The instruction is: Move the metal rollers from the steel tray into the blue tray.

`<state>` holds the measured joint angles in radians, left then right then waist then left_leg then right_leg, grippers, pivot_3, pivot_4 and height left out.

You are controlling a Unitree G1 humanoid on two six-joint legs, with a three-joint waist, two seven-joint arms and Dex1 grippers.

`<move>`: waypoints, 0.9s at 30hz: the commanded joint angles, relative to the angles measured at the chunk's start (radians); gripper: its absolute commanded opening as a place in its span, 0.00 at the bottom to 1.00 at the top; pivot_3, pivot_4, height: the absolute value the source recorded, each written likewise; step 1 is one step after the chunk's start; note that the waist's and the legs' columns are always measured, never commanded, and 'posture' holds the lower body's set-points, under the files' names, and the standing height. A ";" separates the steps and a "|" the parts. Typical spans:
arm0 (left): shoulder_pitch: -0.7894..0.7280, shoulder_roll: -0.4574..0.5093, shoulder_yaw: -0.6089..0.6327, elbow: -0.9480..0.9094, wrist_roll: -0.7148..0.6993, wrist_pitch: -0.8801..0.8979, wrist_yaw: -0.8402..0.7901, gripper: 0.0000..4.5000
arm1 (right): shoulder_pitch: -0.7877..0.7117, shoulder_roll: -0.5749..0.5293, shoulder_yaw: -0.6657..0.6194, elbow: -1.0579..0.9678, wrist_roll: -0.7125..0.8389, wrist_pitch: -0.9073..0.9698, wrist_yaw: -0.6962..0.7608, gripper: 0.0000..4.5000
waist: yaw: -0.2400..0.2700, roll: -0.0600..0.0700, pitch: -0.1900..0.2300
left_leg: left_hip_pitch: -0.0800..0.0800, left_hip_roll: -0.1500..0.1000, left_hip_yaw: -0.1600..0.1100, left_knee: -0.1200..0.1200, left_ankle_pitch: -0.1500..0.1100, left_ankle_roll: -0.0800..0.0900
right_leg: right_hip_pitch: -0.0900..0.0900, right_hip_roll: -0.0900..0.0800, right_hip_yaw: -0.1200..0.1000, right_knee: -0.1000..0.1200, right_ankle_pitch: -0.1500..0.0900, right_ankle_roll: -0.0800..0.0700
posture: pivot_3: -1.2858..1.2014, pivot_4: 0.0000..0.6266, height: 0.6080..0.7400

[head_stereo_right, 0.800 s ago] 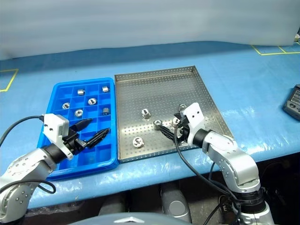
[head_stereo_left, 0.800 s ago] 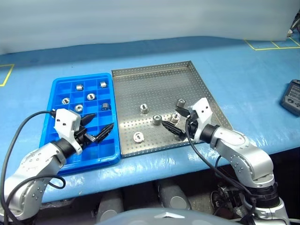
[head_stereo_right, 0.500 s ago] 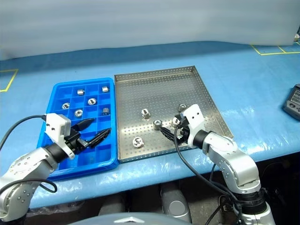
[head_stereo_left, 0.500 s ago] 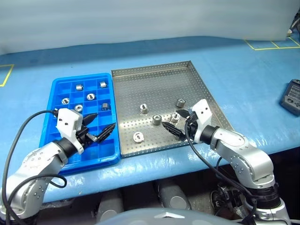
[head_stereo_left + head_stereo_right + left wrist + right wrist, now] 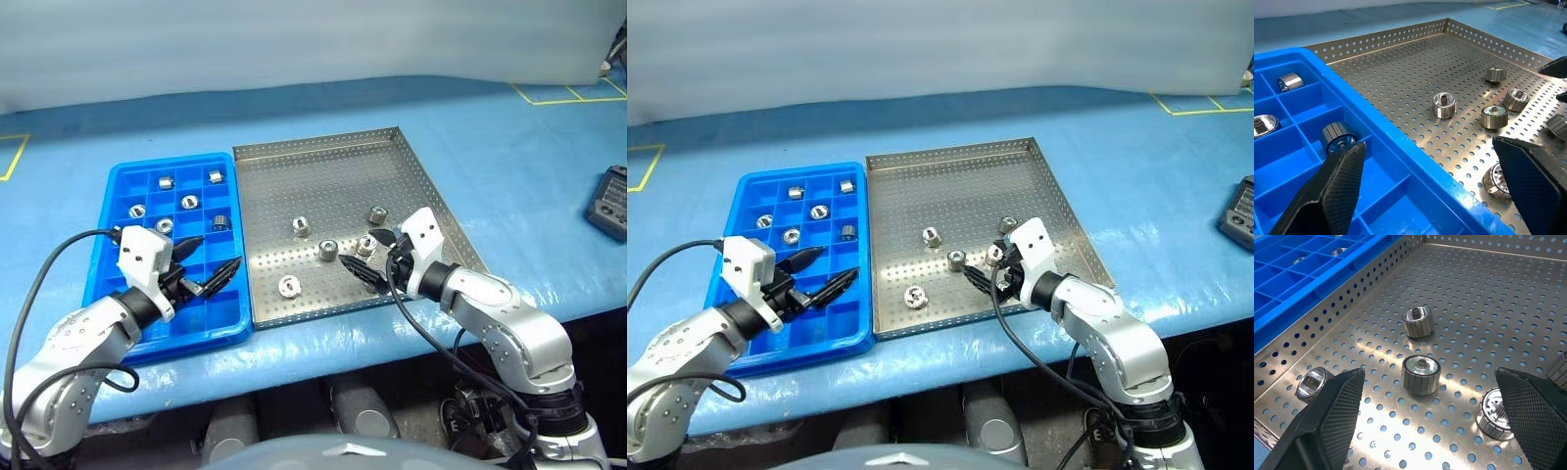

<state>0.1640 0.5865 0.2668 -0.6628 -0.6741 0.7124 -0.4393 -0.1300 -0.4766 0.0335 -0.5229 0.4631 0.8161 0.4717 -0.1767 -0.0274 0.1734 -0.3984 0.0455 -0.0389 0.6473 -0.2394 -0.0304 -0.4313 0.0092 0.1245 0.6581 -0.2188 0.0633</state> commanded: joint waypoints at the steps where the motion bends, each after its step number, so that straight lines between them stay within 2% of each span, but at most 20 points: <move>1: -0.018 0.011 0.012 -0.001 0.002 -0.011 -0.009 1.00 | 0.003 -0.003 -0.009 -0.050 0.004 -0.011 -0.004 1.00 | -0.001 0.000 0.000 | 0.000 0.000 0.000 0.000 0.000 0.000 | 0.000 0.000 0.000 0.000 0.000 0.000 | 0.46 0.24 1.00; 9: -0.100 0.043 0.006 0.048 0.010 -0.013 -0.033 1.00 | 0.032 0.008 -0.022 -0.066 0.004 -0.021 -0.022 1.00 | -0.006 0.000 0.000 | 0.000 0.000 0.000 0.000 0.000 0.000 | 0.000 0.000 0.000 0.000 0.000 0.000 | 0.45 0.24 1.00; 12: -0.187 0.066 -0.027 0.102 0.028 -0.004 -0.048 1.00 | 0.037 0.014 -0.025 -0.068 0.004 -0.024 -0.028 1.00 | -0.006 0.000 0.000 | 0.000 0.000 0.000 0.001 0.000 0.000 | 0.000 0.000 0.000 0.001 0.000 0.000 | 0.45 0.24 1.00; 16: -0.378 0.078 -0.126 0.218 0.058 0.032 -0.078 1.00 | 0.033 0.021 -0.021 -0.063 0.000 -0.032 -0.030 1.00 | -0.006 0.000 0.000 | 0.000 0.000 -0.001 0.002 0.000 0.000 | 0.001 0.000 0.000 0.001 0.000 0.001 | 0.45 0.24 1.00; 23: -0.713 0.002 -0.340 0.528 0.169 0.016 -0.181 1.00 | 0.038 0.037 -0.007 -0.080 -0.003 -0.043 -0.044 1.00 | -0.013 0.000 0.000 | -0.001 -0.001 -0.001 0.002 0.000 0.000 | 0.001 0.000 0.000 0.000 0.004 0.007 | 0.44 0.24 1.00; 27: -0.829 -0.072 -0.407 0.717 0.237 -0.013 -0.217 1.00 | 0.055 0.045 -0.012 -0.096 -0.005 -0.045 -0.055 1.00 | -0.020 0.000 0.000 | -0.001 -0.001 -0.002 0.001 0.000 0.000 | 0.001 0.001 0.000 0.001 0.004 0.007 | 0.43 0.24 1.00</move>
<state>-0.6346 0.5229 -0.1300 0.0139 -0.4675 0.7285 -0.6391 -0.0766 -0.4352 0.0320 -0.5754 0.4550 0.7923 0.4216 -0.1967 -0.0273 0.1731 -0.3996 0.0446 -0.0414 0.6484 -0.2394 -0.0303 -0.4304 0.0103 0.1239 0.6588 -0.2144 0.0706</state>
